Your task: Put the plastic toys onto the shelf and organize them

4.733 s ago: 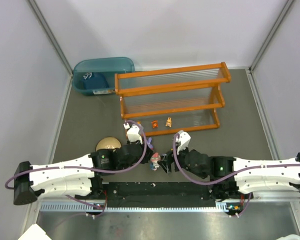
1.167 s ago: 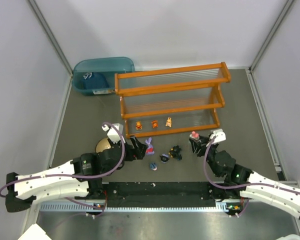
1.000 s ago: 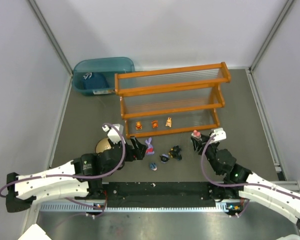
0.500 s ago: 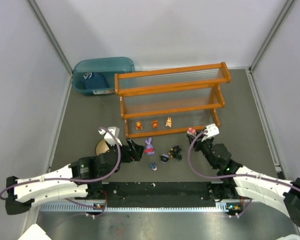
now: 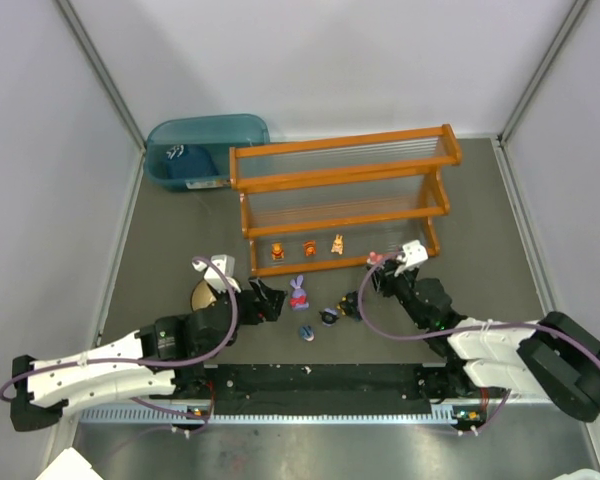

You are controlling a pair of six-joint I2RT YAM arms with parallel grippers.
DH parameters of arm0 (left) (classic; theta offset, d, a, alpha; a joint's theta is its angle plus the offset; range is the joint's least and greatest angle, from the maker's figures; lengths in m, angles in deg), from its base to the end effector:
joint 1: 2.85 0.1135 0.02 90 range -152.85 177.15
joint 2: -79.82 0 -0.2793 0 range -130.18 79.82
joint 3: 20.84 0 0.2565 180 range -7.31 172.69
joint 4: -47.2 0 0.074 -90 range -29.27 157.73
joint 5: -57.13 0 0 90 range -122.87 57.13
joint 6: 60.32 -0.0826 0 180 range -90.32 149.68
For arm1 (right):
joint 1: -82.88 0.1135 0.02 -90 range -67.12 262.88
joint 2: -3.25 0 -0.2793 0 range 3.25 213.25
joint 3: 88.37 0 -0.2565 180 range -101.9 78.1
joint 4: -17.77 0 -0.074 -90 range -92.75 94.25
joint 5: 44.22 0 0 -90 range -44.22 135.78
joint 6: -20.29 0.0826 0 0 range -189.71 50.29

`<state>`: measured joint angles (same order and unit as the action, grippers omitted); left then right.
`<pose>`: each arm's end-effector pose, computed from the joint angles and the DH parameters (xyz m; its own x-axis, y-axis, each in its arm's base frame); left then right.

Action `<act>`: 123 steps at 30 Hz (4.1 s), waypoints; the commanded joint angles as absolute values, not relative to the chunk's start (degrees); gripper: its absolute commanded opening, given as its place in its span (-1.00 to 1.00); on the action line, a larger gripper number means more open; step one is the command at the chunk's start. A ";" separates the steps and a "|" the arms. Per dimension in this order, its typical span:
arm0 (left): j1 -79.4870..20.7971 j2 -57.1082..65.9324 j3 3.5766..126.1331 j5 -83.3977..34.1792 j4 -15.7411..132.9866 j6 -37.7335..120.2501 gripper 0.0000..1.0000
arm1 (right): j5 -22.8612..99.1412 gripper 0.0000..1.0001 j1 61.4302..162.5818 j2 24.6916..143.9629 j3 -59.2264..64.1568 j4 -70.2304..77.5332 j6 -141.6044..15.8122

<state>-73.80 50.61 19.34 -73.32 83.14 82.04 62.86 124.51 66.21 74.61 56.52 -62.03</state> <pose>0.1003 -0.1263 0.2408 -0.5017 -0.3932 -0.7705 0.2129 0.8072 -0.5506 0.1829 0.1301 0.1588 -0.1485 0.0390 -0.9881 -0.4010 0.9110 0.0962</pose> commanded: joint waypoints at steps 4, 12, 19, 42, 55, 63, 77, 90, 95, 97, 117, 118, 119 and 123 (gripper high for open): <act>-73.51 53.10 18.09 -75.58 81.29 81.27 0.80 | 61.78 -1.00 122.61 72.32 70.37 70.07 -61.01; -73.42 55.21 16.95 -76.55 81.64 81.45 0.80 | 62.83 -1.00 121.99 79.00 68.43 75.43 -60.13; -73.42 55.29 16.77 -76.81 81.64 81.36 0.79 | 63.53 -1.00 121.64 80.94 66.15 74.12 -59.52; -72.98 55.47 16.06 -76.99 81.56 81.53 0.80 | 62.66 -1.00 119.62 87.62 62.98 73.33 -56.88; -72.72 55.47 15.71 -76.90 81.56 81.62 0.80 | 62.39 -1.00 118.48 90.08 61.05 71.40 -56.70; -72.54 55.47 15.45 -76.82 81.47 81.71 0.80 | 61.87 -1.00 117.86 92.01 60.26 71.75 -56.35; -72.02 55.47 14.83 -76.38 81.12 81.71 0.80 | 60.81 -1.00 117.24 94.74 59.20 72.19 -57.32; -71.49 55.03 14.39 -75.76 80.33 81.71 0.80 | 60.90 -1.00 117.07 96.41 57.45 71.84 -59.87; -71.23 55.03 14.31 -75.50 80.41 81.53 0.80 | 60.81 -1.00 116.72 96.85 57.27 71.92 -60.13; -71.14 55.12 14.31 -75.50 80.33 81.53 0.80 | 60.55 -1.00 116.46 97.29 57.36 72.10 -60.22; -69.99 54.68 14.13 -74.27 79.45 81.01 0.85 | 59.40 -0.86 116.45 98.78 60.08 75.88 -61.62; -69.91 54.68 14.13 -74.18 79.53 81.01 0.85 | 59.40 -0.85 116.37 98.70 60.26 75.96 -61.71; -69.99 54.68 14.13 -74.09 79.45 81.01 0.85 | 59.40 -0.83 116.45 98.78 60.34 76.14 -61.71; -69.82 54.68 14.13 -74.00 79.54 81.01 0.85 | 59.40 -0.76 116.45 98.78 61.05 77.11 -61.62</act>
